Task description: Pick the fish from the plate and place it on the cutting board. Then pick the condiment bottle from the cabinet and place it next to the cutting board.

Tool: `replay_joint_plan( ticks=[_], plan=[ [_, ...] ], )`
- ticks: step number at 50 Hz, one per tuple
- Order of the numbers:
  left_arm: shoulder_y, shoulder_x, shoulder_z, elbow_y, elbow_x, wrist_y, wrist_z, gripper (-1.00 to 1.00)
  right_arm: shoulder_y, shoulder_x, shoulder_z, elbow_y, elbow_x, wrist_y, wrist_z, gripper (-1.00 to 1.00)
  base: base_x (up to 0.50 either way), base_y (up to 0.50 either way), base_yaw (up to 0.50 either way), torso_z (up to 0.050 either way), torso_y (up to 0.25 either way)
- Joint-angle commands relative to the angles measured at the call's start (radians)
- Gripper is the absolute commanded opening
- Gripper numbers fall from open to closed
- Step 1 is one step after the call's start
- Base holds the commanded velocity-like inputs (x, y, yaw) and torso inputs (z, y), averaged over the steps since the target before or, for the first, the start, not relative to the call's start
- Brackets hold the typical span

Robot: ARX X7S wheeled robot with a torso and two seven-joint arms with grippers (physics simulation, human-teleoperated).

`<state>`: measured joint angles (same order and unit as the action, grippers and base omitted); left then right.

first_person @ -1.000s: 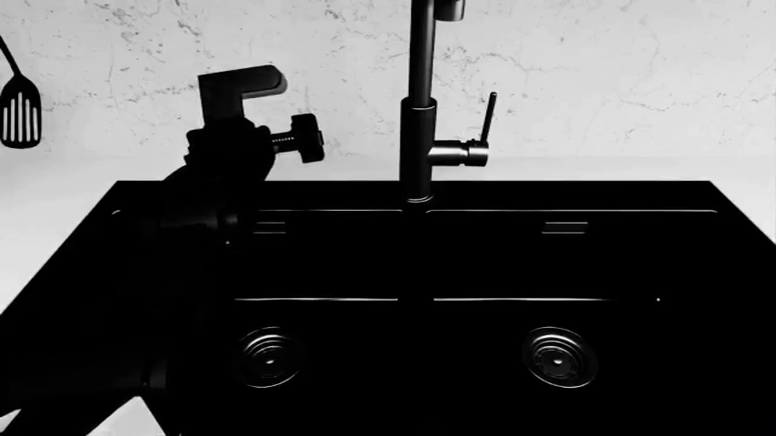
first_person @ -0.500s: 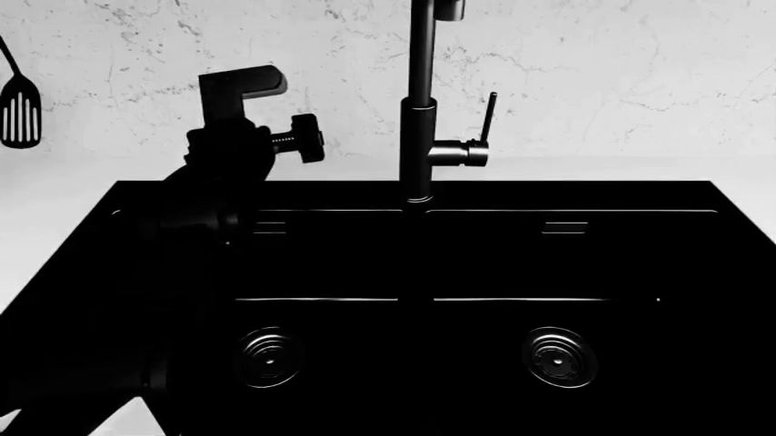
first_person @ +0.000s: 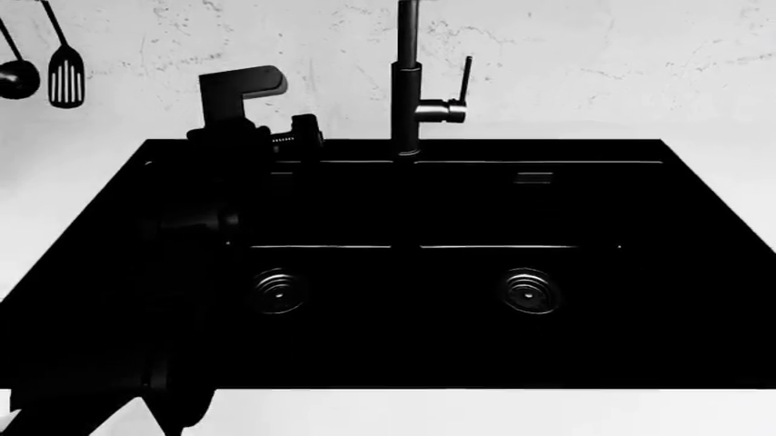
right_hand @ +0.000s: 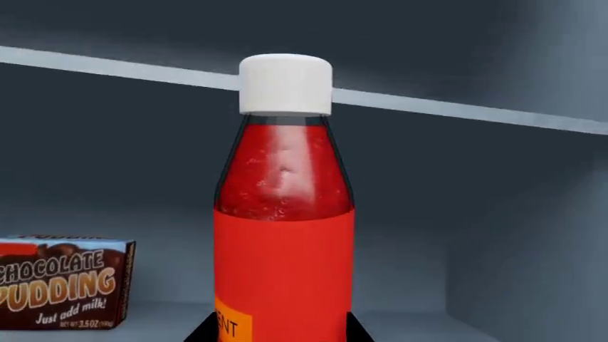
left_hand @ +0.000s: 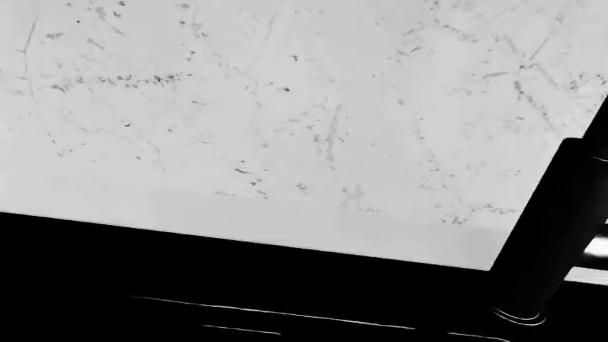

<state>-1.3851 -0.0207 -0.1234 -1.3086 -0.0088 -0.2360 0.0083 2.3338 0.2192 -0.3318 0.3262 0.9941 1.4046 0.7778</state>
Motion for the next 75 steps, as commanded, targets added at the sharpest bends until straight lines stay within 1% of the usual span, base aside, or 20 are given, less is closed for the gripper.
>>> replay_joint_plan(
  ticks=[1,21,29,33,36,40,48,51,54,56,62,68,75],
  plan=[
    [0.001,0.0,-0.001,0.0,0.0,0.002,0.001,1.0,-0.014,-0.001,0.027,-0.027,-0.011,0.021,0.002,-1.0,-0.5,-0.04,0.0,0.0,0.0],
    [0.0,-0.001,-0.016,0.0,-0.003,0.007,0.003,1.0,-0.064,0.007,0.063,-0.08,0.049,0.073,0.047,-1.0,-0.5,-0.04,0.0,0.0,0.0],
    [0.002,-0.001,-0.015,0.0,0.0,0.011,0.006,1.0,-0.118,0.011,0.106,-0.134,0.123,0.126,0.098,-1.0,-0.5,-0.04,0.0,0.0,0.0],
    [0.002,-0.001,-0.013,0.0,0.001,0.011,0.007,1.0,-0.148,0.012,0.129,-0.156,0.176,0.146,0.14,-1.0,0.0,0.0,0.0,0.0,0.0],
    [0.001,0.0,-0.013,0.0,0.001,0.01,0.008,1.0,-0.173,0.018,0.152,-0.165,0.244,0.157,0.197,-1.0,0.0,0.0,0.0,0.0,0.0],
    [0.001,-0.001,-0.013,0.0,0.0,0.012,0.011,1.0,-0.227,0.039,0.166,-0.194,0.383,0.157,0.31,-1.0,0.0,0.0,0.0,0.0,0.0],
    [0.002,-0.002,-0.02,0.0,-0.004,0.022,0.017,1.0,-0.371,0.097,0.18,-0.314,0.739,0.136,0.578,-1.0,0.0,0.0,0.0,0.0,0.0],
    [0.001,-0.002,-0.022,0.0,-0.003,0.021,0.018,1.0,-0.427,0.126,0.166,-0.376,0.874,0.104,0.675,-1.0,0.0,0.0,0.0,0.0,0.0],
    [0.002,-0.002,-0.021,0.0,-0.001,0.023,0.019,1.0,-0.519,0.174,0.147,-0.491,1.023,0.034,0.773,-1.0,0.0,0.0,0.0,0.0,0.0],
    [0.003,-0.002,-0.021,0.0,-0.001,0.024,0.019,1.0,-0.58,0.218,0.128,-0.576,1.068,-0.027,0.786,-1.0,0.0,0.0,0.0,0.0,0.0],
    [0.003,-0.001,-0.019,0.0,0.001,0.024,0.017,1.0,-0.717,0.347,0.104,-0.776,1.121,-0.182,0.784,-1.0,0.0,0.0,0.0,0.0,0.0],
    [0.004,-0.001,-0.018,0.0,0.001,0.024,0.016,1.0,-0.785,0.484,0.059,-0.951,1.173,-0.35,0.785,-1.0,0.0,0.0,0.0,0.0,0.0],
    [0.003,-0.001,-0.017,0.0,0.0,0.025,0.016,1.0,-0.971,0.565,0.102,-1.106,1.179,-0.436,0.764,-1.0,-0.06,-0.04,0.0,0.0,0.0]
  ],
)
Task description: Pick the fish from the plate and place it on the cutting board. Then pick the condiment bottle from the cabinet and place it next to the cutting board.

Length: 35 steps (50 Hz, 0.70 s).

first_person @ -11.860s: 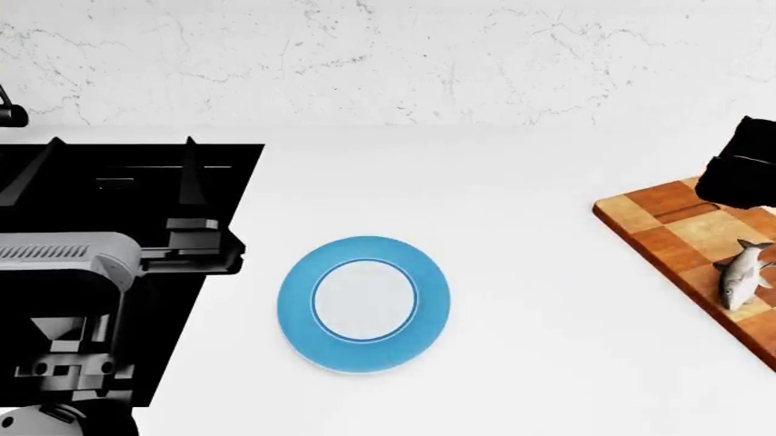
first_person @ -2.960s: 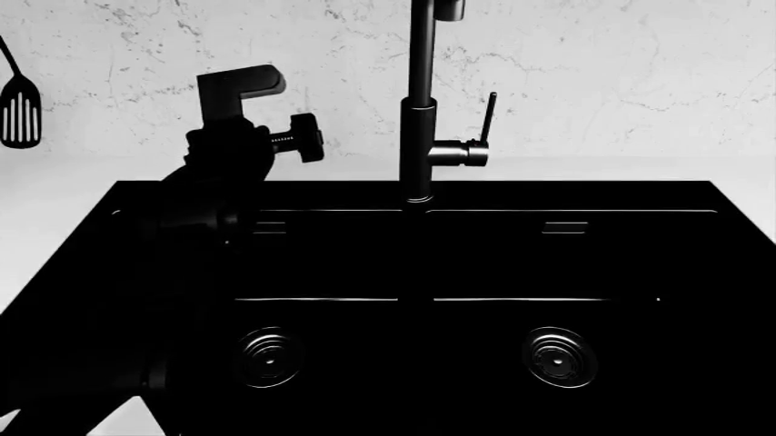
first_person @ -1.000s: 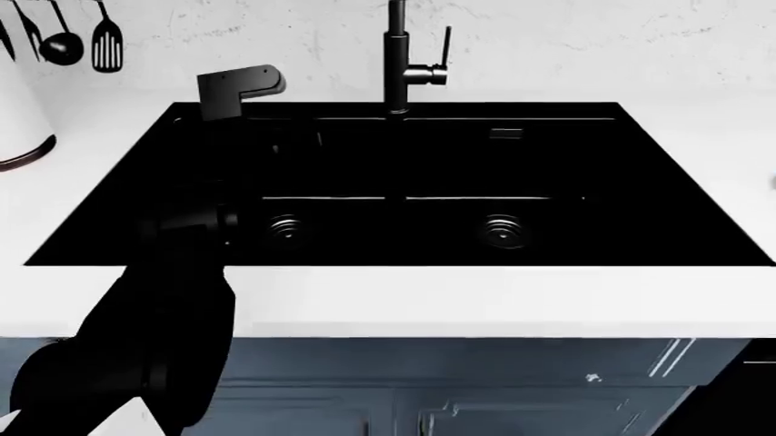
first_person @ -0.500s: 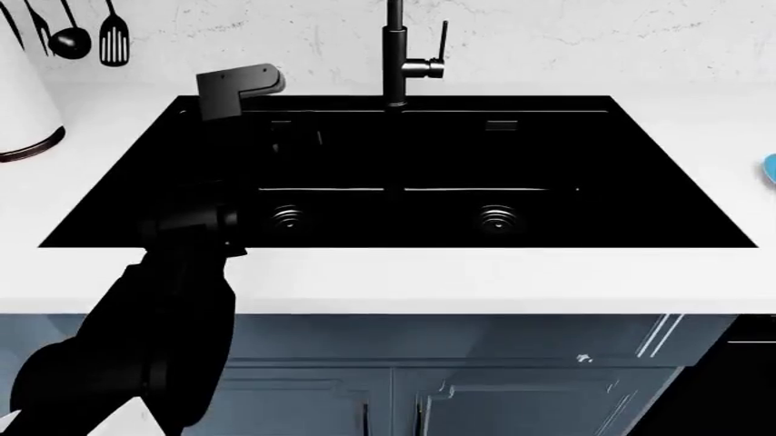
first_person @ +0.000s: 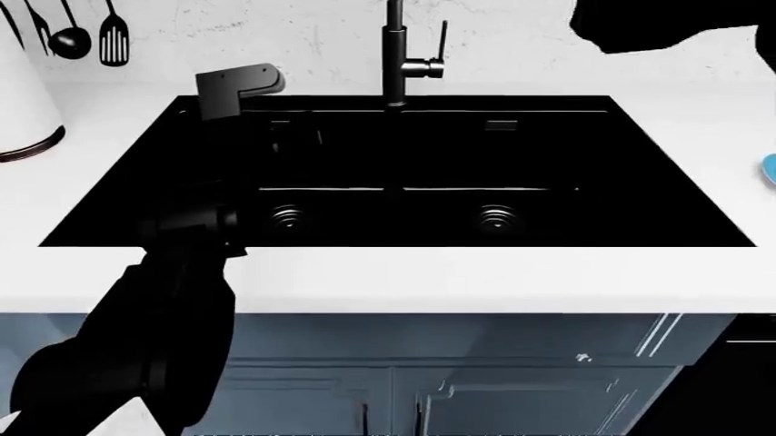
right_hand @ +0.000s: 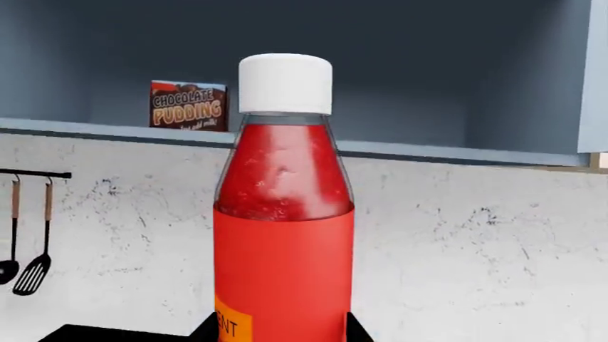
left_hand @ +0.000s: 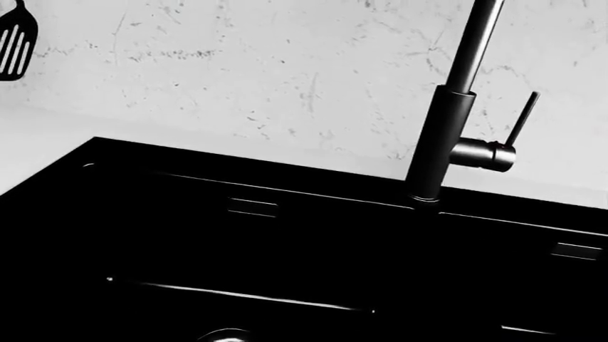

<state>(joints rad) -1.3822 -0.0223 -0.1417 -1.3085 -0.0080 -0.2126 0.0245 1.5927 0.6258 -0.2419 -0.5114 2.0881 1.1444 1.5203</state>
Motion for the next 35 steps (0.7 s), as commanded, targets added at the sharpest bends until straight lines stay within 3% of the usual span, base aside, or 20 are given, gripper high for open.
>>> replay_joint_plan(
  ticks=[1,19,35],
  plan=[
    [0.001,0.001,0.001,0.0,-0.001,0.003,0.0,1.0,-0.255,0.164,0.018,-0.287,0.084,-0.183,0.017,-1.0,-0.5,-0.38,0.0,0.0,0.0],
    [0.0,0.0,-0.001,0.0,0.0,0.004,0.001,1.0,-0.364,0.19,0.049,-0.325,0.041,-0.214,-0.054,-1.0,-0.49,-0.38,0.0,0.0,0.0],
    [0.0,0.0,-0.002,0.0,-0.001,0.004,0.002,1.0,-0.389,0.181,0.068,-0.343,-0.003,-0.21,-0.117,-1.0,-0.01,-0.5,0.0,0.001,0.0]
  ],
)
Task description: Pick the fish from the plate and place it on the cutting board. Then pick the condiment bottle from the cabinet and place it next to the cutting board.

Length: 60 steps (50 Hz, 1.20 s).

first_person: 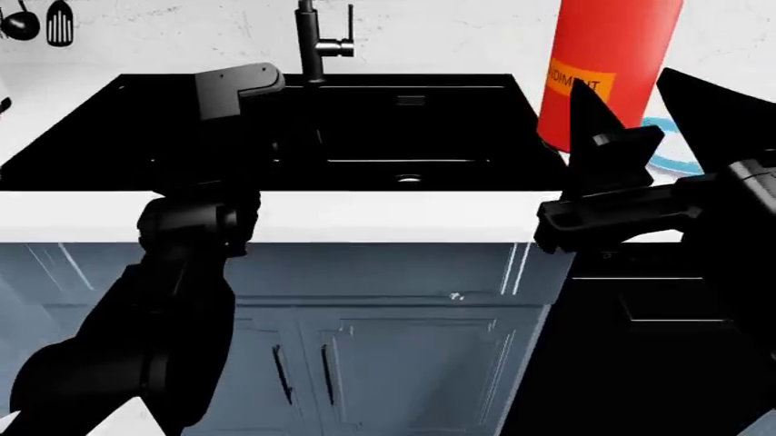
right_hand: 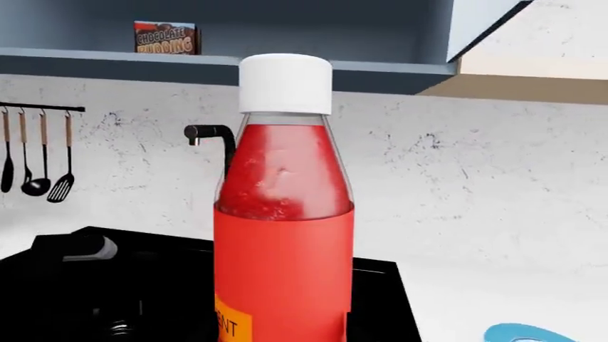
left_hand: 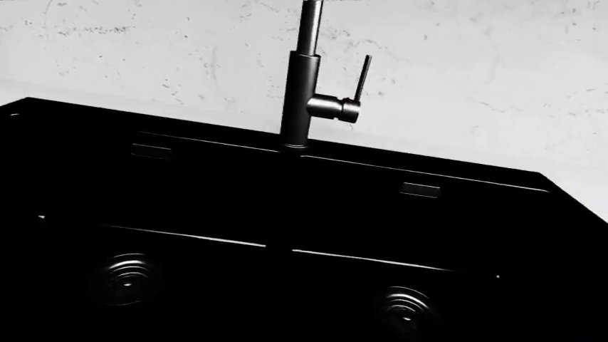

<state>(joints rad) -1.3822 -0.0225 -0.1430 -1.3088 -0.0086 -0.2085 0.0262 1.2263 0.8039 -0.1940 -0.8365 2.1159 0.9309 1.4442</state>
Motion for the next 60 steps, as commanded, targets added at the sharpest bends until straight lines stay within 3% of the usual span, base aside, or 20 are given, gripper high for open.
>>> replay_joint_plan(
  ticks=[1,60],
  plan=[
    [0.0,0.0,0.0,0.0,0.0,0.0,0.001,1.0,-0.024,0.003,0.021,-0.02,-0.031,0.003,-0.043,-1.0,0.17,-0.5,0.0,0.0,0.0],
    [0.002,0.002,0.002,0.0,0.001,0.014,0.014,1.0,-0.023,0.018,-0.013,-0.026,-0.05,-0.008,-0.058,-1.0,0.18,-0.5,0.0,0.0,0.0]
  ],
)
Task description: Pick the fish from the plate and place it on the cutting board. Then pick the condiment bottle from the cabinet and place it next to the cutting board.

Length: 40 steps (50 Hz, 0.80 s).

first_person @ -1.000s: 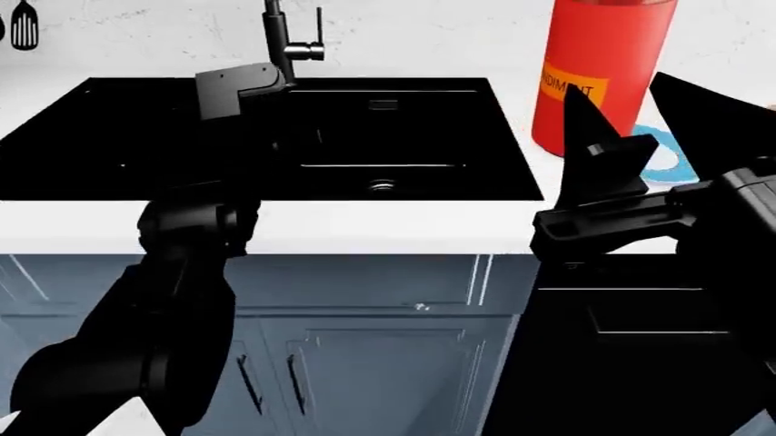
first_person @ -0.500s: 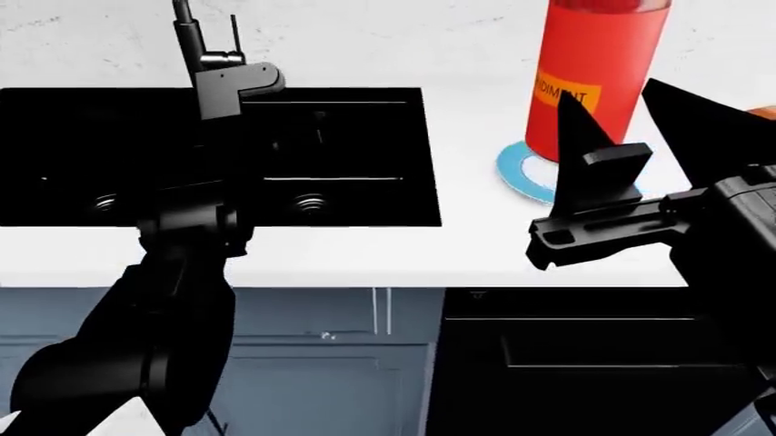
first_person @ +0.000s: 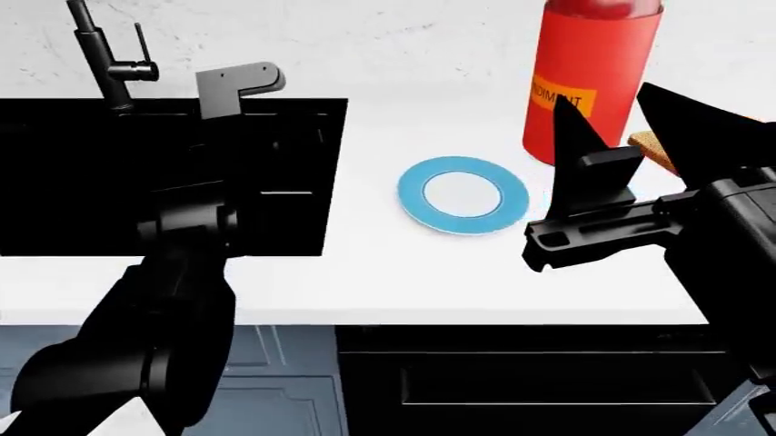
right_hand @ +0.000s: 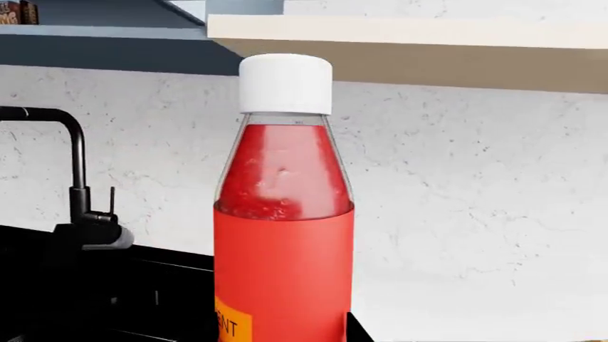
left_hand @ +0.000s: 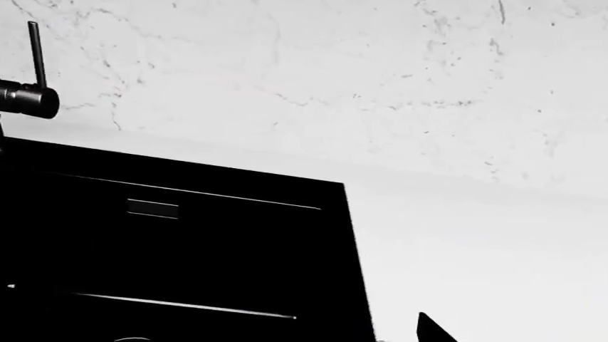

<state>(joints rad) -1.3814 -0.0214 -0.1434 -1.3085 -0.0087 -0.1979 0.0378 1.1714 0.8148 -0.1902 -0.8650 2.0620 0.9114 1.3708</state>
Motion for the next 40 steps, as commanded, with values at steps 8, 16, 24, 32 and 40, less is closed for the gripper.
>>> replay_joint_plan(
  ticks=[8,16,24,32,40],
  plan=[
    [0.001,0.001,0.005,0.0,0.001,0.003,0.001,1.0,0.035,0.015,-0.025,0.004,0.005,0.008,0.024,-1.0,0.0,-0.5,0.0,0.0,0.0],
    [-0.001,0.001,0.005,0.0,-0.001,0.001,0.001,1.0,0.036,0.012,-0.034,0.003,-0.009,0.012,0.019,-1.0,0.0,-0.5,0.0,0.001,0.0],
    [0.0,0.0,0.006,0.0,-0.001,0.002,0.002,1.0,0.021,0.011,-0.02,-0.011,-0.03,0.011,-0.002,-1.0,0.16,-0.5,0.0,0.0,0.0],
    [0.0,0.001,0.007,0.0,-0.001,0.003,0.003,1.0,0.005,0.013,-0.002,-0.019,-0.045,0.007,-0.026,-1.0,0.39,-0.43,0.0,0.0,0.001],
    [0.002,0.001,0.008,0.0,-0.001,0.005,0.004,1.0,0.005,0.013,-0.004,-0.018,-0.04,-0.002,-0.025,-1.0,0.43,-0.37,0.0,0.0,0.001]
  ],
)
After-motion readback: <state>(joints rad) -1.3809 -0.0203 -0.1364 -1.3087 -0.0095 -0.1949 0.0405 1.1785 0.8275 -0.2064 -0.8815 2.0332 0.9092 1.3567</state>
